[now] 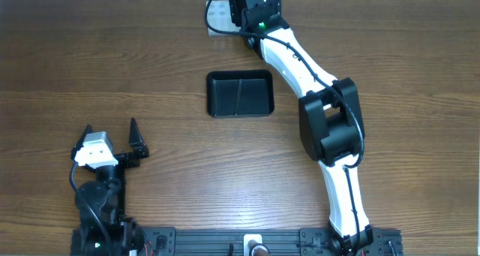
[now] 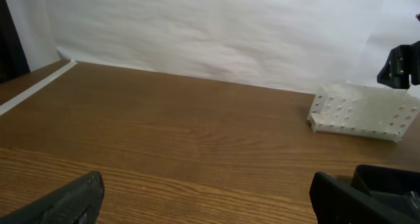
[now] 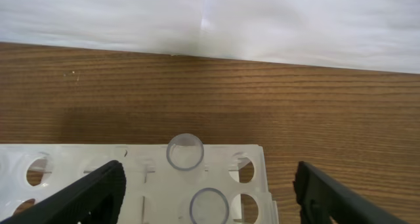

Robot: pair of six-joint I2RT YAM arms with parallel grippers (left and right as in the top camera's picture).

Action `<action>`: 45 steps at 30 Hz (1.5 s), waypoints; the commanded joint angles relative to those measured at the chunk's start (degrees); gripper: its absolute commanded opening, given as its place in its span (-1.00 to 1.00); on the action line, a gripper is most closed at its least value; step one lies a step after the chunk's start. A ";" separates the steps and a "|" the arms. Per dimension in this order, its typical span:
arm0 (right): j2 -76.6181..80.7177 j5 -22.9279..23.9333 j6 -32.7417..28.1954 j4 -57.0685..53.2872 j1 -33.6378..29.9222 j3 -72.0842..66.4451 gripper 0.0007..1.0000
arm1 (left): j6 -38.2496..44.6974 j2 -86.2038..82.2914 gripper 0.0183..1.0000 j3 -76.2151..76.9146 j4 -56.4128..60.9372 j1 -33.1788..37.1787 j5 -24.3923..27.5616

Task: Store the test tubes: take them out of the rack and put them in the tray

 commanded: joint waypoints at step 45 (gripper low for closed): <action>2.89 -1.29 -0.90 0.81 1.40 1.68 -0.39 | 0.68 -0.42 1.00 -0.24 0.09 0.42 0.28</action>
